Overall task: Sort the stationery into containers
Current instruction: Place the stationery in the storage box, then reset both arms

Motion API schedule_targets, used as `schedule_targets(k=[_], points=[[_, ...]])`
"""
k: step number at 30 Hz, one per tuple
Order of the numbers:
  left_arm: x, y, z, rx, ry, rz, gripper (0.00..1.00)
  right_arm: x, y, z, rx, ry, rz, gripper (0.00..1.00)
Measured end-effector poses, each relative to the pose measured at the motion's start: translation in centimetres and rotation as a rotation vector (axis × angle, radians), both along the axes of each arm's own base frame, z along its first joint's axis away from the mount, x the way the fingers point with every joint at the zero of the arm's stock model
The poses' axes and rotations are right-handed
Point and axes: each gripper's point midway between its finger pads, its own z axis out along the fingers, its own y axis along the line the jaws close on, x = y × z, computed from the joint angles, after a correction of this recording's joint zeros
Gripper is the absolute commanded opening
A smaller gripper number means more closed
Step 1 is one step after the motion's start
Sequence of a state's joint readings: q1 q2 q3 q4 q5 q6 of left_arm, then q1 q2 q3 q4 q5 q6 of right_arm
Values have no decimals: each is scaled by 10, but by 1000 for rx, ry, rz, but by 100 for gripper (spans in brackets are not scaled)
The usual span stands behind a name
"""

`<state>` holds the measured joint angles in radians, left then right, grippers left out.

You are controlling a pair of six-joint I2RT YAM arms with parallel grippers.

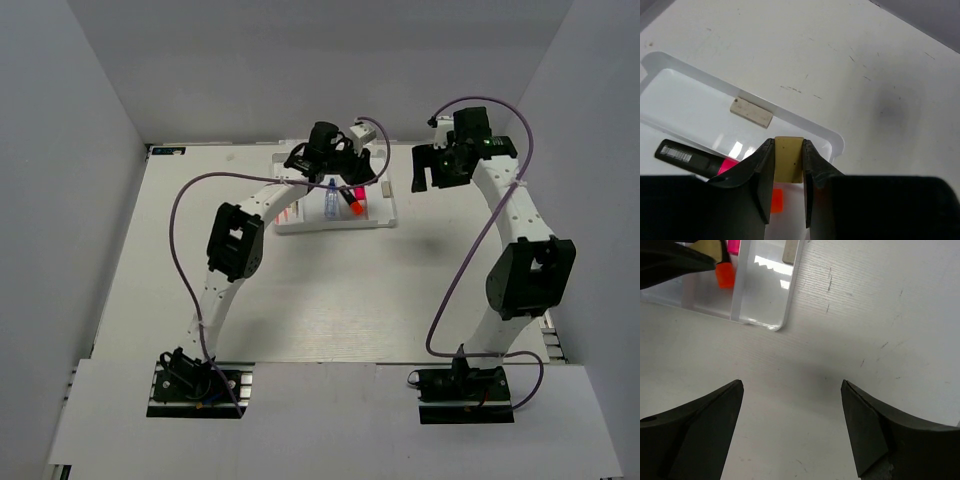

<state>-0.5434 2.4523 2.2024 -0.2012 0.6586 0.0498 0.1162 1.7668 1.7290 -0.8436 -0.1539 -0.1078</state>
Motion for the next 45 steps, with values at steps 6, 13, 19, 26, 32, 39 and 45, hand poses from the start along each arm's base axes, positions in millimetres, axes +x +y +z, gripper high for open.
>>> schedule_targets(k=[6, 13, 19, 26, 32, 39, 45], points=[[0, -20, -37, -9, 54, 24, 17, -13, -12, 2, -1, -3, -26, 86], [-3, -31, -52, -1, 65, 31, 34, -12, -16, 2, 5, -1, -35, 86], [5, -32, -49, -3, 29, 48, 67, -13, -16, 2, 8, 0, -33, 86], [15, -27, -52, 18, 20, 109, 98, -12, -20, 1, 12, 2, -38, 87], [17, 2, -36, 67, 97, 183, 98, -6, -32, -19, 53, 54, -42, 86], [10, 173, 46, 171, 195, 417, 98, -7, -70, -65, 32, 112, -103, 86], [-26, 365, 32, 290, 317, 847, 98, -10, -82, -88, -8, 114, -104, 86]])
